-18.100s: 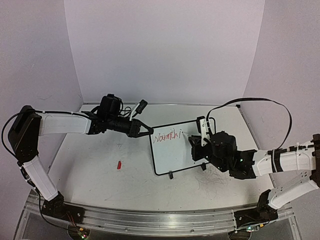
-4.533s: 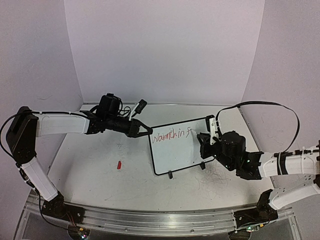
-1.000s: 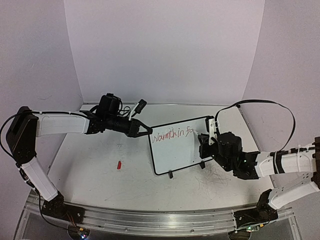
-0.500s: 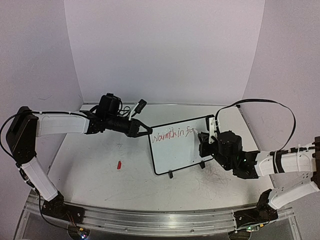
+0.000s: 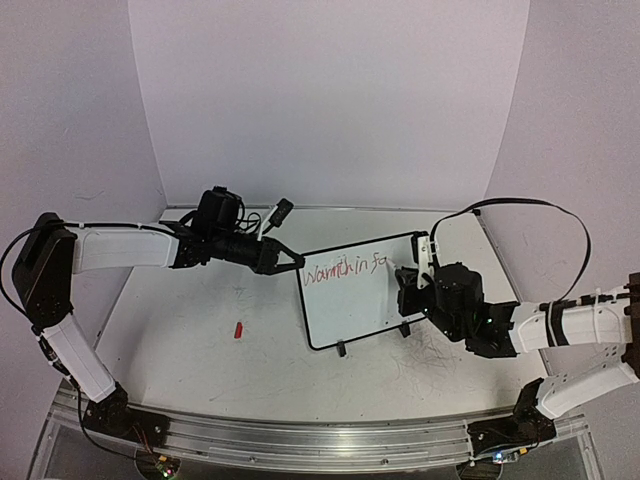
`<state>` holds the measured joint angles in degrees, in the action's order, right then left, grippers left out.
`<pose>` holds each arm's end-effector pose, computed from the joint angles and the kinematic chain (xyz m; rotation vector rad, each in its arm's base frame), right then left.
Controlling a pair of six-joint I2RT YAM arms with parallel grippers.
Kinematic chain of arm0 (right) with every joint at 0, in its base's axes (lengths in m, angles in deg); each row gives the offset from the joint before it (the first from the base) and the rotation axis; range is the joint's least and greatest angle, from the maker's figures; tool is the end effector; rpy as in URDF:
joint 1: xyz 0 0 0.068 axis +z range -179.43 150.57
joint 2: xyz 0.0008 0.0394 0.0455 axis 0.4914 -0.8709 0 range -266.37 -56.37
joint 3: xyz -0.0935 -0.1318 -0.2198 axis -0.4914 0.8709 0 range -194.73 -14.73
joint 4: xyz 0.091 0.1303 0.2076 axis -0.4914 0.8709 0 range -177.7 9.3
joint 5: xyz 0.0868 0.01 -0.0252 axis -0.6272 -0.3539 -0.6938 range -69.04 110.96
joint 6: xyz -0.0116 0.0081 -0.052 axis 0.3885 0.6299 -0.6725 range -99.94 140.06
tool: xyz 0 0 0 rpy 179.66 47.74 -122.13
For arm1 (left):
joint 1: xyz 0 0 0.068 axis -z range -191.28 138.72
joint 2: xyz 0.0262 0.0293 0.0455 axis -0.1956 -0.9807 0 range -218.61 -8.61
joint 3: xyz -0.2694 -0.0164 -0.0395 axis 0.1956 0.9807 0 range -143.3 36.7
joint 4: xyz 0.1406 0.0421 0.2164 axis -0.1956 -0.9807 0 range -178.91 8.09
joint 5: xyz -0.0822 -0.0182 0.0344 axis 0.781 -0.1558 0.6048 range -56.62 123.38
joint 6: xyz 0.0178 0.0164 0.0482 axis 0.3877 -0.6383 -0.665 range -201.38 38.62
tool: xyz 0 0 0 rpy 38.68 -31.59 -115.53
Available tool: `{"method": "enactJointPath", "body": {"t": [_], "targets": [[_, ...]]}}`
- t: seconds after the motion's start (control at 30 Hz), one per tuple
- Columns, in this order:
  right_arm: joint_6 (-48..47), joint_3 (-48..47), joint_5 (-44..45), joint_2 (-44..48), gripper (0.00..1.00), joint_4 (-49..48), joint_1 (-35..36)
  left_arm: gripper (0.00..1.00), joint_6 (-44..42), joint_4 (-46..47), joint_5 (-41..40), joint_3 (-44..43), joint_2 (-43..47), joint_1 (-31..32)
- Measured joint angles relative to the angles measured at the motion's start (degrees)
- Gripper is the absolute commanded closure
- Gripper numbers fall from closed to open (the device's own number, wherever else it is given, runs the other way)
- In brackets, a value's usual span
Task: Write a sentence on the whiteboard
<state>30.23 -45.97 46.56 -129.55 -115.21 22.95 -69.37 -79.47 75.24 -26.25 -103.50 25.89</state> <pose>0.1763 0.2034 0.2206 -0.3495 1.7790 0.3718 0.2801 -0.2423 0.2484 0.9329 1.9868 -1.2651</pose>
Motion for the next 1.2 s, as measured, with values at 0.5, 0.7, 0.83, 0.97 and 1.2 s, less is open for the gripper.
{"method": "enactJointPath", "body": {"t": [0.5,0.7,0.83,0.97,1.2], "targets": [[0.7,0.4,0.0,0.9,1.00,2.0,0.0,1.00,0.0,0.0,0.0,0.0,0.0,0.0],[0.6,0.5,0.0,1.5,1.00,2.7,0.0,1.00,0.0,0.0,0.0,0.0,0.0,0.0],[0.4,0.5,-0.7,3.0,1.00,2.7,0.0,1.00,-0.1,0.0,0.0,0.0,0.0,0.0],[0.3,0.5,-1.0,4.4,1.00,1.9,-0.2,1.00,-0.1,0.0,0.0,0.0,0.0,0.0],[-0.4,0.4,-1.0,3.8,1.00,1.3,-1.0,1.00,-0.1,0.0,0.0,0.0,0.0,0.0]]}}
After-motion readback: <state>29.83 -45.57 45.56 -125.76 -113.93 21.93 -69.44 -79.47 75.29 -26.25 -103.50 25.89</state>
